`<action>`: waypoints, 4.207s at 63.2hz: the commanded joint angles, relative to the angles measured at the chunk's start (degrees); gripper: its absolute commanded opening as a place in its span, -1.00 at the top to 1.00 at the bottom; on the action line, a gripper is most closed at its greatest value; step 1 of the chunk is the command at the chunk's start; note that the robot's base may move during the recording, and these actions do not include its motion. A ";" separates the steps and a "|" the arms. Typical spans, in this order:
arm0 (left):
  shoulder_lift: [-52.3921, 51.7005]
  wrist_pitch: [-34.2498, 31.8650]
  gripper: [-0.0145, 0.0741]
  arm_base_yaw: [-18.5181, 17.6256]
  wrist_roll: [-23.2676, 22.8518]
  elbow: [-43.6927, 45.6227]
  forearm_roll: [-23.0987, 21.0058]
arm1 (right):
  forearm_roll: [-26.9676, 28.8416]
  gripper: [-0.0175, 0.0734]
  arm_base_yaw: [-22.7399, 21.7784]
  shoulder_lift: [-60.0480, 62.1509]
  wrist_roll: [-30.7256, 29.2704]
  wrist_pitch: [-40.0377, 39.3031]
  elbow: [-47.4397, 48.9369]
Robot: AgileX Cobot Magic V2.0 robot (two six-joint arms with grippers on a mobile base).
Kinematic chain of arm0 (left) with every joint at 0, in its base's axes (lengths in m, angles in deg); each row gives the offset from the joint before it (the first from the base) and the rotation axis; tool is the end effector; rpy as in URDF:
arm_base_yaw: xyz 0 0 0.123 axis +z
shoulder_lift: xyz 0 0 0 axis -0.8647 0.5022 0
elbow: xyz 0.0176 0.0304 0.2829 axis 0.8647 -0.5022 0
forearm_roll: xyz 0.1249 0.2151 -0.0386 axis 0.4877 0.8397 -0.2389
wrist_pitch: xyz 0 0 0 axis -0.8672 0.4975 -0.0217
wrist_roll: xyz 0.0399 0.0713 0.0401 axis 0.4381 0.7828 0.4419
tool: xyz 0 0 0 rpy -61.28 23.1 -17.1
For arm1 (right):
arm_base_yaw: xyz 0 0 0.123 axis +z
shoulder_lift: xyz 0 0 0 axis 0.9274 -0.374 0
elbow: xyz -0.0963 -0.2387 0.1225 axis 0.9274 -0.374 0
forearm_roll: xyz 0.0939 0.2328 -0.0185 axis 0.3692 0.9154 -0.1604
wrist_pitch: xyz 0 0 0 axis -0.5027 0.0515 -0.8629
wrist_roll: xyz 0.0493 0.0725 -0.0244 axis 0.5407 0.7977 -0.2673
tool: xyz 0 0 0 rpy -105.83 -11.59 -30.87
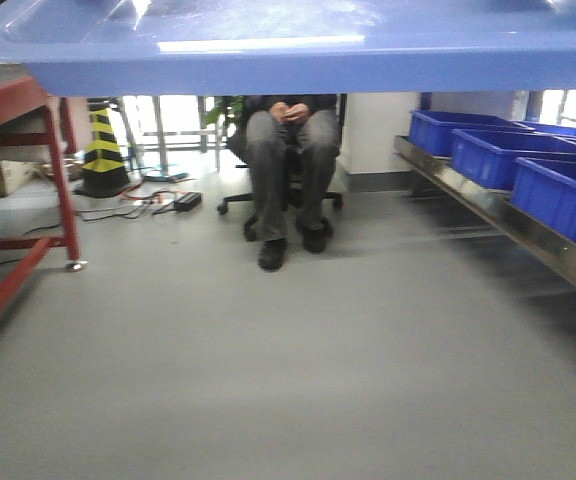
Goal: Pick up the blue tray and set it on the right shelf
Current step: 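Hold the tray raised while the base drives to the steel shelf, then extend both grippers to carry the tray over the shelf surface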
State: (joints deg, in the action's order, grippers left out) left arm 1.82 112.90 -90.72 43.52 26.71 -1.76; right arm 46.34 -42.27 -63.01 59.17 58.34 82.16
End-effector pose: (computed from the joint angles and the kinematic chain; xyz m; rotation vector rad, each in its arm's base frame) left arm 0.2800 -0.1726 0.3942 0.2712 2.6823 -0.3536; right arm 0.2597 0.1012 0.3953 -0.1390 2.5869 -0.0578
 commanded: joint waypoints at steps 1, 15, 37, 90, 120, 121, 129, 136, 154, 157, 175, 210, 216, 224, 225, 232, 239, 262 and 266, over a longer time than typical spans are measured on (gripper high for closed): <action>-2.50 3.78 0.78 -0.93 1.59 1.83 -5.20 | 1.53 0.57 0.66 1.86 -1.76 -0.66 2.22; -2.50 3.78 0.78 -0.93 1.59 1.83 -5.20 | 1.53 0.57 0.66 1.86 -1.76 -0.66 2.22; -2.50 3.78 0.78 -0.93 1.59 1.83 -5.20 | 1.53 0.57 0.66 1.86 -1.76 -0.84 2.22; -2.50 3.78 0.78 -0.93 1.59 1.83 -5.20 | 1.53 0.57 0.66 1.86 -1.76 -0.84 2.22; -2.50 3.78 0.78 -0.93 1.59 1.83 -5.20 | 1.53 0.57 0.66 1.86 -1.76 -0.84 2.22; -2.50 3.78 0.78 -0.93 1.59 1.83 -5.20 | 1.53 0.57 0.66 1.86 -1.76 -0.84 2.22; -2.50 3.78 0.78 -0.93 1.59 1.83 -5.20 | 1.53 0.57 0.66 1.86 -1.76 -0.84 2.22; -2.50 3.78 0.78 -0.93 1.59 1.83 -5.20 | 1.53 0.57 0.66 1.86 -1.76 -0.84 2.22; -2.50 3.78 0.78 -0.93 1.59 1.83 -5.20 | 1.53 0.57 0.66 1.86 -1.76 -0.84 2.22; -2.50 3.78 0.78 -0.93 1.59 1.83 -5.20 | 1.53 0.57 0.66 1.86 -1.76 -0.84 2.22; -2.50 3.78 0.78 -0.93 1.59 1.83 -5.20 | 1.53 0.57 0.66 1.86 -1.76 -0.84 2.22; -2.21 3.78 0.78 -0.93 1.59 1.83 -5.20 | 1.53 0.57 0.66 1.86 -1.76 -0.84 2.22; -2.16 3.78 0.78 -0.93 1.59 1.83 -5.20 | 1.53 0.57 0.66 1.86 -1.76 -0.84 2.22; -2.07 3.78 0.78 -0.93 1.59 1.83 -5.20 | 1.53 0.57 0.66 1.86 -1.76 -0.84 2.22; -2.07 3.78 0.78 -0.93 1.59 1.83 -5.31 | 1.53 0.57 0.66 1.86 -1.76 -0.84 2.22; -2.07 3.78 0.78 -0.93 1.59 1.83 -6.67 | 1.53 0.57 0.66 1.86 -1.76 -0.84 2.22; -2.07 2.34 0.78 -0.93 1.59 1.83 -6.67 | 1.53 0.57 0.66 1.86 -1.76 -0.84 2.22; -1.93 -3.60 0.78 0.68 5.86 2.79 -6.29 | 3.55 0.57 0.66 1.74 -1.84 -3.13 4.91; -1.66 -4.54 0.78 2.18 5.86 3.80 -6.29 | 4.11 0.57 0.66 1.11 -1.88 -3.99 7.07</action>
State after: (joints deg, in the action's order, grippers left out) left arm 1.94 112.83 -89.27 46.51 27.45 -3.07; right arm 46.59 -42.27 -63.01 59.05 58.34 84.63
